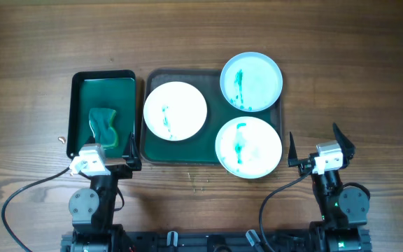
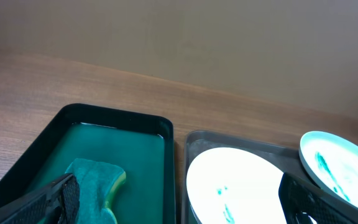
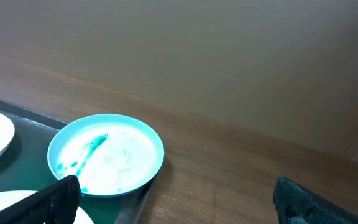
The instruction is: Clean dirty plates on tray and stack at the side
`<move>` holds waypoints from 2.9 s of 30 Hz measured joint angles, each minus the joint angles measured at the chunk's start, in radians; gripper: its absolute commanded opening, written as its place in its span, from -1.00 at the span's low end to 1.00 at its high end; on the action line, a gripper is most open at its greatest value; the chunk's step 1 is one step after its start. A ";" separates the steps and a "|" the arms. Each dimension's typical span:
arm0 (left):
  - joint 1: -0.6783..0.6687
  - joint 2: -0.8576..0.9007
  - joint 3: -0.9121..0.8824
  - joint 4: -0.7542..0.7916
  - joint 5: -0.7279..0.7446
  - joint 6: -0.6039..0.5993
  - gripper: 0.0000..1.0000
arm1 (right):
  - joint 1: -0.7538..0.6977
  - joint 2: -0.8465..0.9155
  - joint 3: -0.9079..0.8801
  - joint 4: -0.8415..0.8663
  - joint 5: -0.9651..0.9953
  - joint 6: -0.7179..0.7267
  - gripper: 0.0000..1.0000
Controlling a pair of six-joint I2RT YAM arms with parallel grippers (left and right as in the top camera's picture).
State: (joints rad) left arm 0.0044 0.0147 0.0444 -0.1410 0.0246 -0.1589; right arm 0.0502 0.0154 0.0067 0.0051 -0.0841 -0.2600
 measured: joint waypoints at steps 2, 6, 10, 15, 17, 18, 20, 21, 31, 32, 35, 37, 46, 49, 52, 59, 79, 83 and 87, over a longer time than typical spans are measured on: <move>0.000 0.000 0.000 0.000 0.000 0.000 1.00 | 0.000 0.000 0.000 0.010 0.000 0.000 1.00; 0.000 0.000 0.000 0.000 0.000 0.000 1.00 | 0.000 0.000 0.000 0.057 0.000 0.012 0.99; 0.000 0.000 0.000 0.000 0.000 0.000 1.00 | 0.000 0.000 0.000 0.061 0.000 0.020 0.99; 0.000 0.000 0.000 0.000 -0.008 0.000 1.00 | 0.000 0.000 0.001 0.107 0.000 0.050 0.99; 0.000 0.000 0.000 0.000 -0.010 0.000 1.00 | 0.000 0.000 0.001 0.107 -0.002 0.066 0.99; 0.000 0.000 0.000 0.000 -0.012 0.000 1.00 | 0.000 0.000 0.002 0.107 -0.006 0.075 0.99; 0.000 0.000 0.000 0.000 -0.017 0.000 1.00 | 0.000 0.000 0.014 0.105 -0.023 0.093 0.99; 0.000 0.000 0.002 -0.003 -0.019 0.000 1.00 | 0.000 0.002 0.024 0.103 -0.027 0.105 0.99; 0.000 0.224 0.417 -0.301 -0.027 0.005 1.00 | 0.000 0.362 0.407 -0.117 -0.104 0.143 1.00; 0.000 0.271 0.479 -0.346 -0.027 0.005 1.00 | 0.000 0.409 0.454 -0.151 -0.107 0.145 0.99; 0.000 0.422 0.661 -0.477 -0.027 0.008 1.00 | 0.000 0.628 0.703 -0.365 -0.116 0.147 0.99; 0.000 0.570 0.826 -0.599 -0.030 0.008 1.00 | 0.000 0.736 0.832 -0.485 -0.119 0.151 1.00; 0.000 1.174 1.403 -1.041 0.041 0.008 1.00 | 0.000 1.080 1.111 -0.707 -0.281 0.182 1.00; 0.000 1.304 1.421 -1.053 0.080 0.008 1.00 | 0.000 1.176 1.111 -0.692 -0.421 0.238 0.78; 0.000 1.380 1.422 -1.054 0.090 0.008 1.00 | 0.013 1.270 1.116 -0.623 -0.504 0.307 0.01; 0.000 1.458 1.422 -1.087 0.071 0.007 1.00 | 0.206 1.547 1.179 -0.586 -0.462 0.583 -0.10; -0.003 1.459 1.422 -1.090 -0.065 -0.129 1.00 | 0.455 2.024 1.378 -0.556 -0.206 0.700 -0.17; -0.003 1.459 1.422 -1.091 -0.065 -0.132 1.00 | 0.466 2.064 1.378 -0.539 -0.202 0.700 -0.29; -0.003 1.459 1.422 -1.091 -0.065 -0.132 0.88 | 0.472 2.079 1.386 -0.504 -0.193 0.691 -0.77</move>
State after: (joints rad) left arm 0.0017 1.4734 1.4666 -1.2316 -0.0402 -0.2909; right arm 0.5224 2.0949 1.3922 -0.4988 -0.2771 0.4309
